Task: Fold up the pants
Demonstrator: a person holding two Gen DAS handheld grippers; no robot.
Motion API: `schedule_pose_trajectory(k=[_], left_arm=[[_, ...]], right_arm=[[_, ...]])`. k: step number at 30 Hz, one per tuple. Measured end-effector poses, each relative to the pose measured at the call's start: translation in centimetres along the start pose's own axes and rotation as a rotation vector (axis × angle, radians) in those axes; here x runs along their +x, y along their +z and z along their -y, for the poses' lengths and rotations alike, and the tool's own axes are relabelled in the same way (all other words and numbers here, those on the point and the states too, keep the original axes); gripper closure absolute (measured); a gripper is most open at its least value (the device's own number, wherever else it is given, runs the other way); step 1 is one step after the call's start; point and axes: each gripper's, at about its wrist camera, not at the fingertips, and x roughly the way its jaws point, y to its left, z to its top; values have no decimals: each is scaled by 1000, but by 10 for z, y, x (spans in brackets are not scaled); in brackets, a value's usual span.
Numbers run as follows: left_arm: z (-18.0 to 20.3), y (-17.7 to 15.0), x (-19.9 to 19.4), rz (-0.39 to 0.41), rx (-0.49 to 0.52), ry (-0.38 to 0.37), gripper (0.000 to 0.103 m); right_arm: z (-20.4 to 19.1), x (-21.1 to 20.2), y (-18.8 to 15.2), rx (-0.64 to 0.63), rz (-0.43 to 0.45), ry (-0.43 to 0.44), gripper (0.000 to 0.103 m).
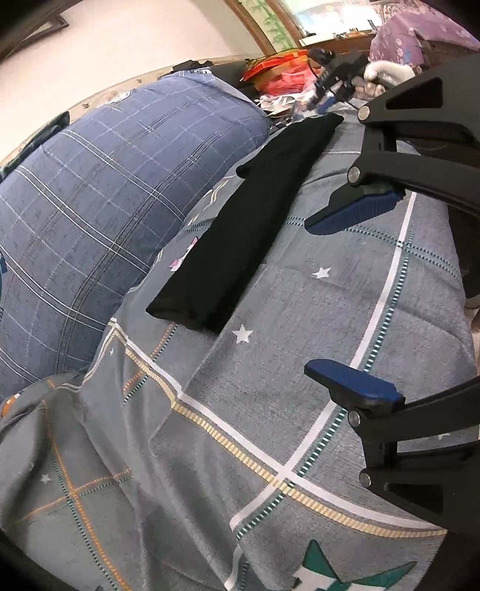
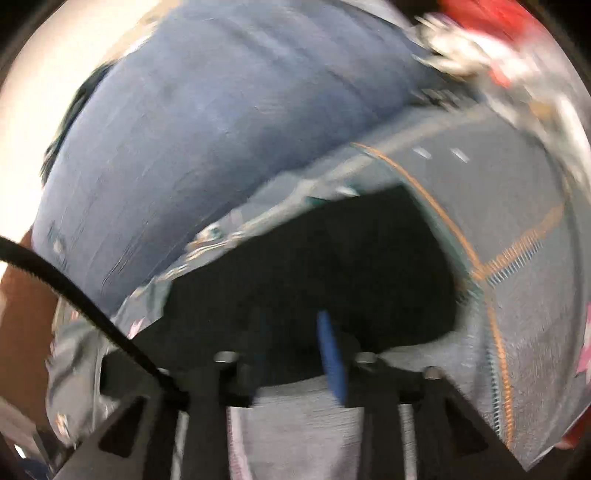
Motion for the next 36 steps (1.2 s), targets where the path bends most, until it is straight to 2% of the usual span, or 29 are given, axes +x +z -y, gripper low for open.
schedule_pose_trajectory(k=[2, 3, 5, 6, 10, 13, 16, 18, 21, 25, 28, 29, 31, 33, 35, 36], left_arm=[[1, 4, 4, -2, 9, 5, 38], [2, 6, 6, -2, 15, 11, 51], [2, 7, 11, -17, 31, 18, 68], [1, 7, 13, -22, 32, 13, 71], [-13, 4, 13, -19, 4, -22, 71], [-27, 4, 10, -5, -27, -38, 71], [-42, 5, 5, 9, -64, -52, 71], [-53, 7, -1, 29, -81, -52, 70], [-64, 10, -9, 53, -90, -39, 68], [-73, 12, -18, 76, -94, -34, 66], [-77, 12, -21, 84, -90, -37, 66], [-77, 13, -22, 88, -88, -38, 66], [-79, 17, -24, 98, -89, -35, 66], [-82, 23, -25, 105, -95, -32, 66], [-80, 29, -27, 116, -94, -32, 66], [-77, 33, -27, 122, -89, -34, 66]], right_arm=[[-39, 1, -1, -89, -17, 35, 61], [-60, 5, -2, -126, -35, 58, 61], [-107, 18, -6, -211, -79, 104, 58], [-133, 29, -11, -261, -110, 128, 56], [-230, 71, -43, -427, -253, 202, 55], [-308, 115, -72, -547, -372, 215, 54], [-369, 158, -87, -655, -413, 164, 50], [-411, 189, -108, -731, -462, 89, 46], [-448, 225, -133, -799, -500, -18, 44], [-476, 261, -161, -907, -511, -173, 41], [-479, 284, -178, -981, -528, -296, 37], [-478, 286, -180, -1000, -522, -304, 37], [-478, 283, -180, -1016, -541, -279, 49], [-477, 280, -178, -1042, -557, -260, 74], [-471, 274, -173, -1040, -561, -230, 88], [-470, 271, -169, -1028, -557, -214, 91]])
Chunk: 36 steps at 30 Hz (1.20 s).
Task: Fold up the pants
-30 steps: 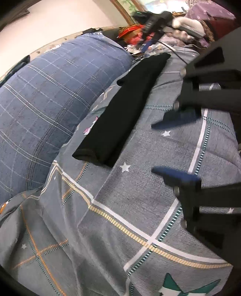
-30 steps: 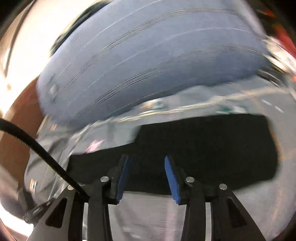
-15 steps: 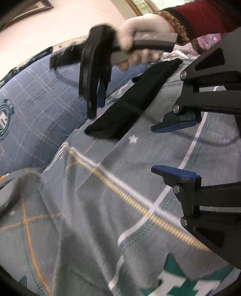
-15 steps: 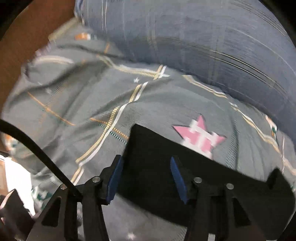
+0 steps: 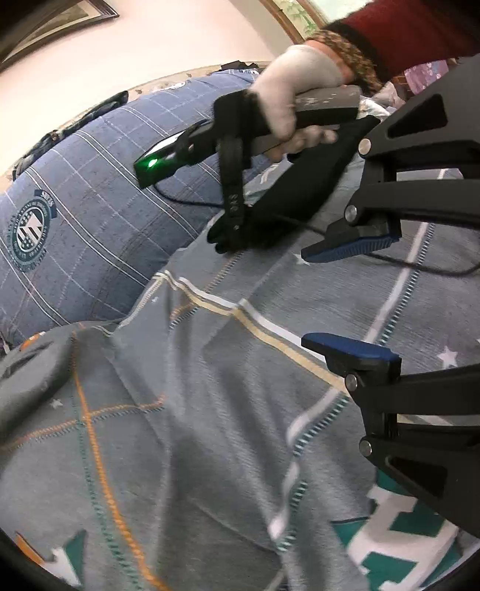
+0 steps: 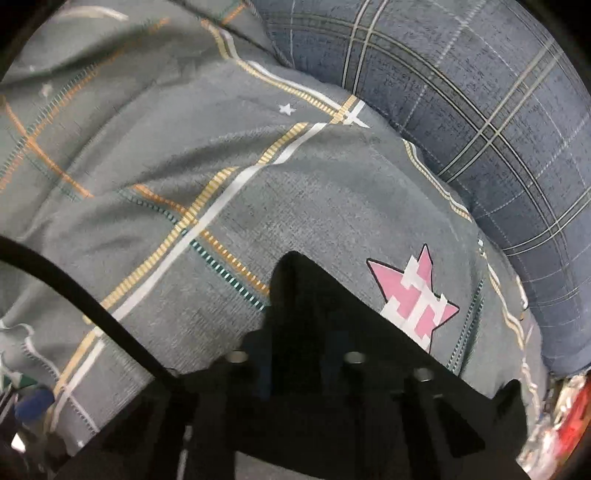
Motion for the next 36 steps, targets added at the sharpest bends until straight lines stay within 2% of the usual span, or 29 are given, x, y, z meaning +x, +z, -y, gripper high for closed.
schedule_pose_trajectory(k=[5, 9, 13, 14, 15, 16, 19, 25, 29, 32, 36], left_arm=[[31, 13, 14, -11, 66, -37, 64], [58, 20, 52, -63, 131, -35, 62], [70, 23, 99, -146, 149, -32, 62], [72, 24, 109, -166, 144, -41, 73], [75, 25, 118, -187, 135, -61, 95], [79, 25, 125, -208, 129, -83, 98], [103, 23, 129, -205, 158, -111, 99], [161, 8, 140, -216, 252, -112, 99], [196, -13, 154, -259, 320, -117, 99], [216, -32, 169, -292, 367, -98, 98], [237, -55, 189, -342, 424, -64, 98]], right_arm=[[18, -15, -8, 54, 77, 85, 92], [35, -21, -11, 125, 104, 170, 92], [45, -23, -15, 154, 124, 211, 92], [47, -25, -16, 159, 133, 223, 92], [48, -28, -18, 164, 139, 232, 92], [52, -30, -20, 174, 149, 243, 92], [64, -38, -27, 197, 179, 263, 92], [121, -56, -66, 314, 260, 333, 92], [168, -58, -110, 433, 313, 376, 92], [199, -50, -145, 533, 334, 401, 92], [230, -25, -183, 652, 320, 438, 92]])
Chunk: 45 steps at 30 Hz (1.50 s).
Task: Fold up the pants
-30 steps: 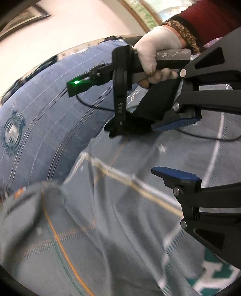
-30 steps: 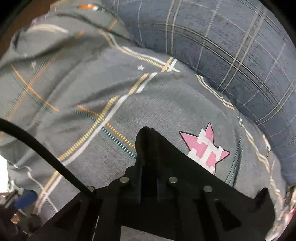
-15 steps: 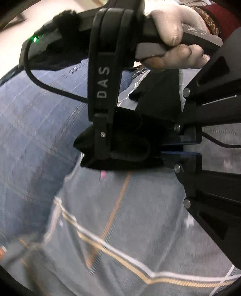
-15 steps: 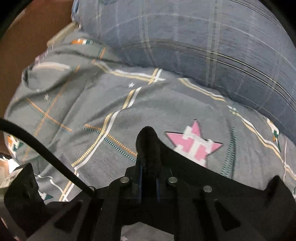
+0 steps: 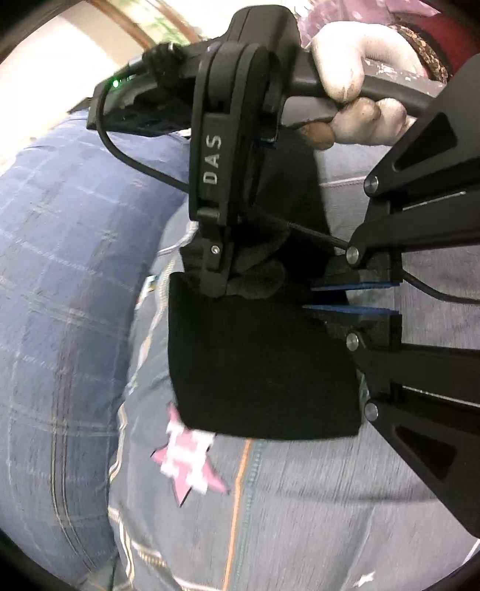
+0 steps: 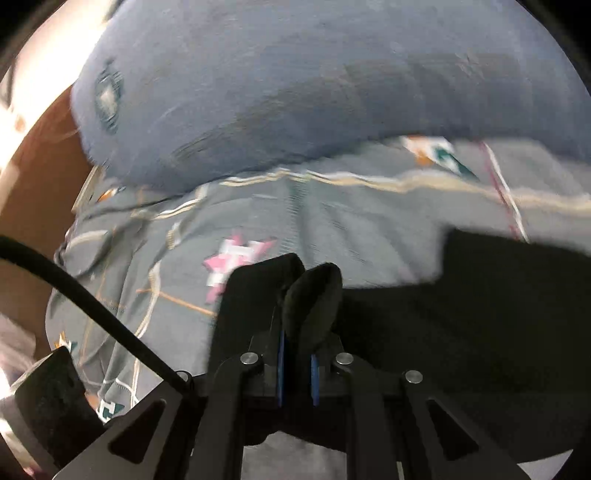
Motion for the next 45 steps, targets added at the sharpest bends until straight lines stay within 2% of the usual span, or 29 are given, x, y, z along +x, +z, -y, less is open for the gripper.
schedule_pose_trajectory(k=[3, 8, 10, 12, 16, 19, 20, 21, 22, 23, 24, 26, 27, 29, 32, 35, 39, 40, 44, 45], left_arm=[[9, -6, 0, -24, 11, -9, 98], [18, -17, -32, -11, 37, -33, 98], [16, -21, -45, 5, 36, -36, 94], [11, -24, -57, 20, 24, -36, 83], [-2, -26, -68, 40, -13, -34, 82], [-12, -26, -68, 32, -55, -23, 82], [-15, -25, -67, 24, -71, -20, 82], [-15, -24, -65, 23, -74, -16, 82], [-15, -22, -66, 25, -70, -9, 81], [-14, -21, -68, 30, -65, -3, 80], [-13, -18, -69, 36, -59, 1, 76], [-10, -12, -69, 49, -52, 10, 70], [-8, -7, -68, 55, -46, 16, 70], [-4, 1, -61, 61, -34, 21, 68], [-2, 15, -40, 48, -31, 28, 67], [-8, 23, -11, 9, -44, 51, 67], [-8, 24, 2, 10, -9, 84, 67], [-7, 24, 3, 12, 6, 89, 67], [-1, 22, 10, 15, 84, 118, 67], [0, 22, 12, 17, 95, 124, 67]], right_arm=[[25, 1, -10, 61, 14, 17, 92], [37, -16, -16, 101, 84, 100, 93], [38, -22, -16, 103, 104, 118, 93], [42, -30, -16, 110, 128, 136, 93], [61, -42, -18, 144, 157, 123, 93], [78, -41, -21, 165, 147, 98, 92], [81, -36, -22, 152, 122, 89, 90], [83, -34, -23, 142, 108, 61, 82], [85, -36, -25, 141, 116, 26, 80], [88, -46, -27, 147, 149, -3, 77], [91, -55, -28, 159, 179, 3, 70], [96, -79, -31, 199, 262, 6, 67], [97, -91, -32, 209, 297, 19, 67], [96, -104, -33, 231, 322, 140, 67], [90, -92, -30, 258, 267, 351, 67], [88, -58, -29, 320, 192, 475, 67], [92, -12, -32, 372, 118, 457, 67], [96, -7, -33, 382, 114, 441, 68], [120, -4, -40, 381, 179, 400, 91], [124, -6, -42, 378, 202, 379, 93]])
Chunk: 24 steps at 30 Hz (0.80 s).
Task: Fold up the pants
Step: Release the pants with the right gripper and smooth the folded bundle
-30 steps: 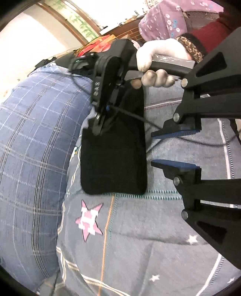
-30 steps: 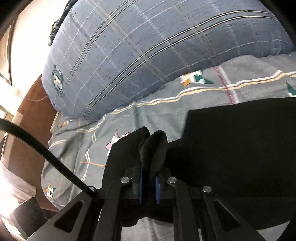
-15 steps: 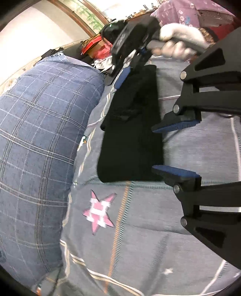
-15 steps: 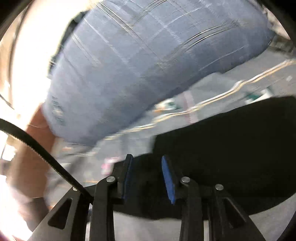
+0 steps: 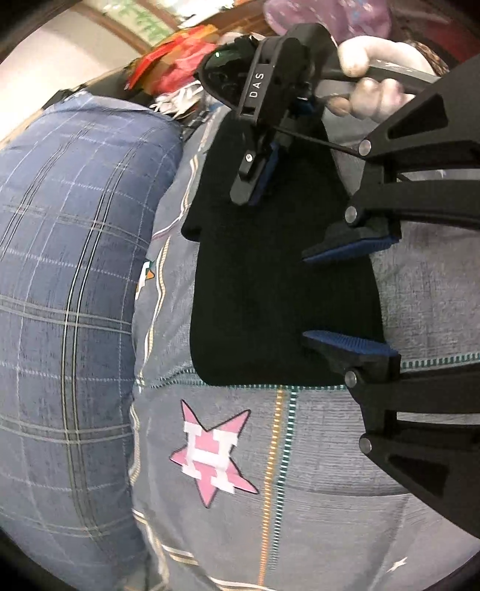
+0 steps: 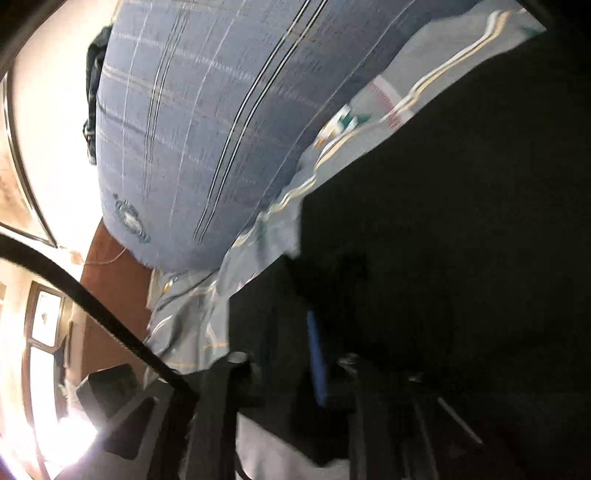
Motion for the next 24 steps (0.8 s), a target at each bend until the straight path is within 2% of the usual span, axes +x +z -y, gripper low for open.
schedule_pose_trajectory(k=[1, 2, 5, 7, 8, 9, 11, 13, 18, 21, 24], left_arm=[[0, 0, 2, 1, 6, 1, 67], [0, 1, 3, 5, 7, 3, 67], [0, 0, 4, 9, 12, 14, 66], [4, -2, 4, 14, 41, 33, 66], [6, -3, 3, 13, 57, 45, 66], [9, -3, 2, 5, 70, 63, 65], [15, -2, -2, -21, 86, 103, 65], [24, -2, -10, -25, 102, 135, 65], [46, -2, -25, 12, 111, 133, 58], [57, 13, -15, -16, 94, 123, 58], [73, 34, 4, -30, 106, 123, 58]], right_arm=[[3, -6, 0, -18, 35, -29, 94], [7, -10, 2, -42, 63, -60, 100], [12, -13, 1, -62, 68, -46, 103], [6, -19, 0, -85, 72, -65, 100], [5, -22, 0, -84, 78, -68, 95], [3, -29, -1, -84, 92, -71, 83], [2, -50, -6, -97, 127, -77, 69], [3, -72, -12, -114, 152, -90, 68], [16, -118, -30, -143, 232, -145, 64], [31, -127, -42, -126, 271, -164, 63], [51, -130, -47, -48, 277, -130, 63]])
